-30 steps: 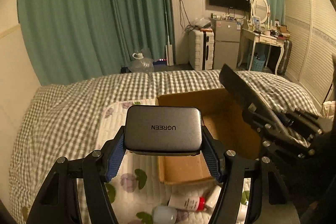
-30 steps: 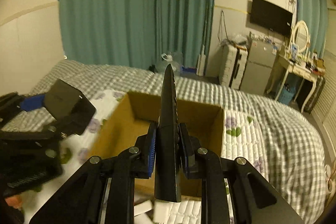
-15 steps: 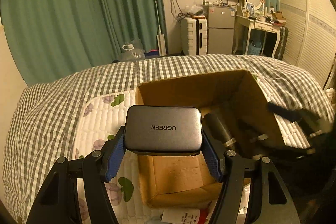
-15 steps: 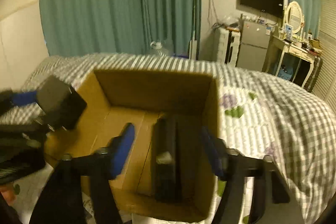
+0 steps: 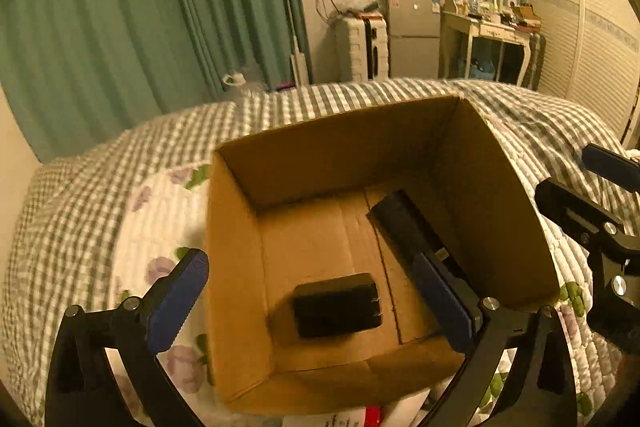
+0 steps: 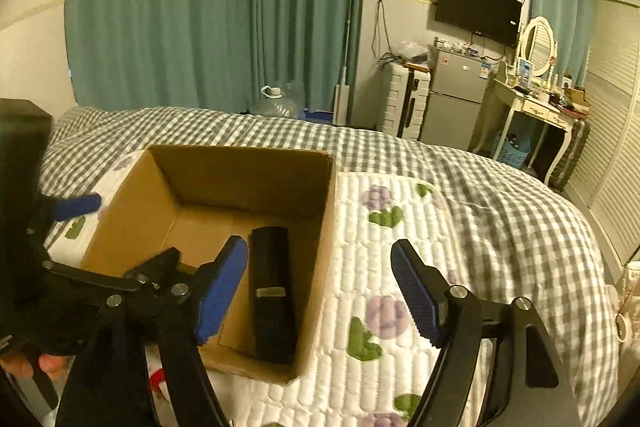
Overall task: Organize rigid objects
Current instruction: 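Carry the power bank and remote into the box and open both grippers, then grasp the pink rose-printed card with the right gripper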
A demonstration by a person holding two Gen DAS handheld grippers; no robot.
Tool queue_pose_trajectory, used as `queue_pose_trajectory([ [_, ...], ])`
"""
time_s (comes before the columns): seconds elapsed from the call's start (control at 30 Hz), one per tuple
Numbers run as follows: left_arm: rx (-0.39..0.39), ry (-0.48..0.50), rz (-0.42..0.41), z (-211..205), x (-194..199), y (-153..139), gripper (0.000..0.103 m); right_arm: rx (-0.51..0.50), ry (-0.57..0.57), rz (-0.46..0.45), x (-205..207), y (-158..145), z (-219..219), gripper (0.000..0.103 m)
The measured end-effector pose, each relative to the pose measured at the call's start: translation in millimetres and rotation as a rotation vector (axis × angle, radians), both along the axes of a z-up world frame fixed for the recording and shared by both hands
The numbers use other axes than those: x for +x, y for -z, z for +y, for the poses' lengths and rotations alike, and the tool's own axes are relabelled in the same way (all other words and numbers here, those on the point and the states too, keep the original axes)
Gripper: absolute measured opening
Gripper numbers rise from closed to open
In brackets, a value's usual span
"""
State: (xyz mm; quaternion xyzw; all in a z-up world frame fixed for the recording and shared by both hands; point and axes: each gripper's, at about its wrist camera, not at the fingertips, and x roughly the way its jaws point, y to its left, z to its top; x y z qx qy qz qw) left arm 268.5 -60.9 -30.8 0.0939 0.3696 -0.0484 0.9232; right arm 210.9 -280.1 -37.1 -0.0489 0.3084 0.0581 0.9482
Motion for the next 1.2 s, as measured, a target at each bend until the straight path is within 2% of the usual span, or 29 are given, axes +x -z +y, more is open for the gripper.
queue_pose_trajectory([
  [0.13,0.015,-0.019,0.019,8.8,-20.3,-15.4,0.103,-0.020,0.020,-0.013,-21.5,-16.7,-4.7,0.077],
  [0.2,0.008,-0.025,0.004,17.2,-38.2,-27.7,0.103,-0.032,0.029,-0.019,-40.3,-27.9,-5.3,0.086],
  [0.33,-0.011,-0.042,-0.032,34.4,-80.3,-51.1,0.103,-0.031,0.028,-0.025,-77.5,-45.9,0.0,0.088],
  [0.4,-0.029,-0.046,-0.040,43.1,-102.7,-62.3,0.103,-0.022,0.029,-0.015,-97.5,-52.9,2.3,0.093],
  [0.57,-0.062,-0.023,-0.064,56.4,-153.1,-74.7,0.103,0.007,0.003,0.003,-146.3,-58.1,11.8,0.099],
  [0.67,-0.038,-0.009,-0.082,60.1,-179.6,-75.4,0.103,-0.005,-0.012,0.003,-172.0,-52.3,21.7,0.101],
  [0.77,-0.009,-0.037,-0.097,67.0,-199.2,-68.0,0.103,-0.027,-0.013,0.037,-192.0,-37.7,33.3,0.101],
  [0.87,-0.024,-0.050,-0.081,76.8,-211.0,-52.2,0.103,0.001,-0.011,0.078,-200.9,-17.4,41.0,0.101],
  [1.0,-0.090,-0.093,-0.008,94.1,-216.5,-12.0,0.103,-0.012,-0.023,0.170,-199.1,35.6,61.0,0.101],
  [1.1,-0.093,-0.099,0.046,99.4,-217.0,17.7,0.103,-0.004,-0.035,0.280,-187.0,79.1,74.6,0.101],
  [1.2,-0.100,-0.112,0.070,104.7,-213.5,33.1,0.103,-0.001,-0.068,0.332,-176.4,110.6,90.0,0.101],
])
